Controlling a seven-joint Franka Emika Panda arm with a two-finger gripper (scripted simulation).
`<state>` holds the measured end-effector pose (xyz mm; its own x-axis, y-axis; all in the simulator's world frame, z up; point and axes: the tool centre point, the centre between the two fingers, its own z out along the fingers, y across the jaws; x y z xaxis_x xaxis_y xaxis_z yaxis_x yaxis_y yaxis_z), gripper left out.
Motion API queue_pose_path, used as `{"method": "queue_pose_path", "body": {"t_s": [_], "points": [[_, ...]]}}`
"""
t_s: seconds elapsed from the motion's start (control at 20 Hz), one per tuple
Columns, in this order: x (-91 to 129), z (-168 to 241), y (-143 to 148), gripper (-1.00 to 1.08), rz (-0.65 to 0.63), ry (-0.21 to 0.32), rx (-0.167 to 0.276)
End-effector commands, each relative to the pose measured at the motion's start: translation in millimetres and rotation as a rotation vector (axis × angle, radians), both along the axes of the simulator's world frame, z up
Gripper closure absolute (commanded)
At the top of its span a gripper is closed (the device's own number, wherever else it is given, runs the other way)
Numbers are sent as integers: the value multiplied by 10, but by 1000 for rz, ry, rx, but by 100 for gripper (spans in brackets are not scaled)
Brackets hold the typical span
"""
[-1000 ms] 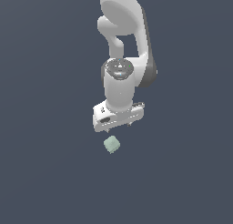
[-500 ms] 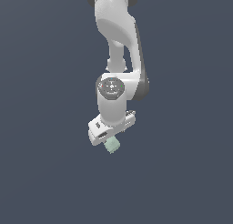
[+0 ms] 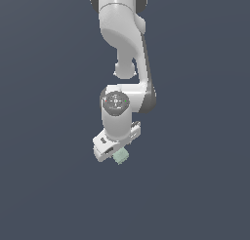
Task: Pick up the object and move it to a goal position.
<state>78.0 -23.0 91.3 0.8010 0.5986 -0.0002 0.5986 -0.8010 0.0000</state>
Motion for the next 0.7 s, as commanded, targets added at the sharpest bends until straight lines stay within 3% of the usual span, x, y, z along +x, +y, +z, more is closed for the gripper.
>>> {"method": "queue_pose_path", "body": {"t_s": [0.0,0.65], "points": [[7,-10,-4,-92,7,0,0],[-9,-462,-3,-92,7,0,0]]}}
